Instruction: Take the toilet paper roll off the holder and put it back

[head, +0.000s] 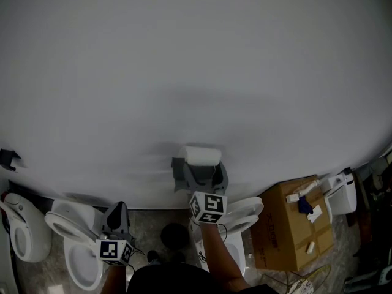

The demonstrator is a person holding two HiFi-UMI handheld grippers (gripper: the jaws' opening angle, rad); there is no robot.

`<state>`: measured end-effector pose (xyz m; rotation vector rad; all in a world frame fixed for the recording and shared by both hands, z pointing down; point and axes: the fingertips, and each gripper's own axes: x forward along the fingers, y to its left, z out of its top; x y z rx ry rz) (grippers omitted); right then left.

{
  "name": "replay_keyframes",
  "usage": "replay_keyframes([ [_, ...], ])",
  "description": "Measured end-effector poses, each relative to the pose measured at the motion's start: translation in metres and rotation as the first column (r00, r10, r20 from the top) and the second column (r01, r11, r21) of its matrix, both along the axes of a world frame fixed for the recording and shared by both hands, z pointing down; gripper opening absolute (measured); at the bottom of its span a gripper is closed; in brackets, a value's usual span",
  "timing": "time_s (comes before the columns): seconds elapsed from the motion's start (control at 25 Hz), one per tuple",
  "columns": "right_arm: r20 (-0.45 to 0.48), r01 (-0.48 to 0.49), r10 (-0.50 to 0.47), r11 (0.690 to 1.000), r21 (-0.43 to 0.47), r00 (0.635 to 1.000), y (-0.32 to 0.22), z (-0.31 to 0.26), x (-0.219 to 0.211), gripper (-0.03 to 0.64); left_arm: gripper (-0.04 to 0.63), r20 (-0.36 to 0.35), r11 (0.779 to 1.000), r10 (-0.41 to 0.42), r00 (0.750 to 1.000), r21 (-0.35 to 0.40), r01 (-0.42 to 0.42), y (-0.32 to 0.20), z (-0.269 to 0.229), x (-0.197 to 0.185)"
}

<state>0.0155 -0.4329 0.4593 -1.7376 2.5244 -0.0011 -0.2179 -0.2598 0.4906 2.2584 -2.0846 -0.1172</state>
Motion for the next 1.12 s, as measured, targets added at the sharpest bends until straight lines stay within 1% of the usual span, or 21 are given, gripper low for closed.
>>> replay_keyframes([
  [0.2, -0.019, 0.002, -0.003, 0.997, -0.074, 1.0, -0.009, 0.034, -0.004, 0.463, 0.003, 0.0, 1.0, -0.004, 1.0, 0.005, 0.004, -0.001, 0.0, -0.003],
  [0.44, -0.043, 0.001, -0.008, 0.987, -0.16, 0.999, -0.014, 0.074, -0.01, 0.463, 0.003, 0.031, 0.999, 0.007, 0.999, 0.032, -0.008, -0.001, 0.004, -0.009],
  [0.6, -0.034, -0.002, -0.005, 0.979, -0.204, 0.999, -0.018, 0.091, -0.012, 0.463, 0.003, 0.018, 1.0, -0.001, 1.0, 0.016, 0.001, 0.001, 0.013, -0.012],
  [0.72, -0.04, -0.008, -0.002, 0.969, -0.245, 0.999, -0.021, 0.103, -0.011, 0.463, 0.003, 0.018, 1.0, 0.0, 1.0, 0.016, -0.001, 0.001, 0.01, -0.01],
  [0.84, -0.052, -0.015, 0.0, 0.961, -0.276, 0.999, -0.022, 0.112, -0.01, 0.463, 0.003, 0.008, 1.0, -0.003, 1.0, 0.017, 0.003, 0.001, 0.004, -0.01],
  [0.92, -0.055, -0.019, 0.003, 0.956, -0.292, 0.998, -0.023, 0.116, -0.01, 0.463, 0.003, 0.009, 1.0, -0.002, 1.0, 0.019, 0.001, 0.001, 0.012, -0.012],
  [1.12, -0.064, -0.014, -0.006, 0.952, -0.306, 0.998, -0.022, 0.121, -0.011, 0.465, 0.003, -0.002, 1.0, -0.017, 1.0, 0.009, 0.017, 0.003, 0.015, -0.015],
])
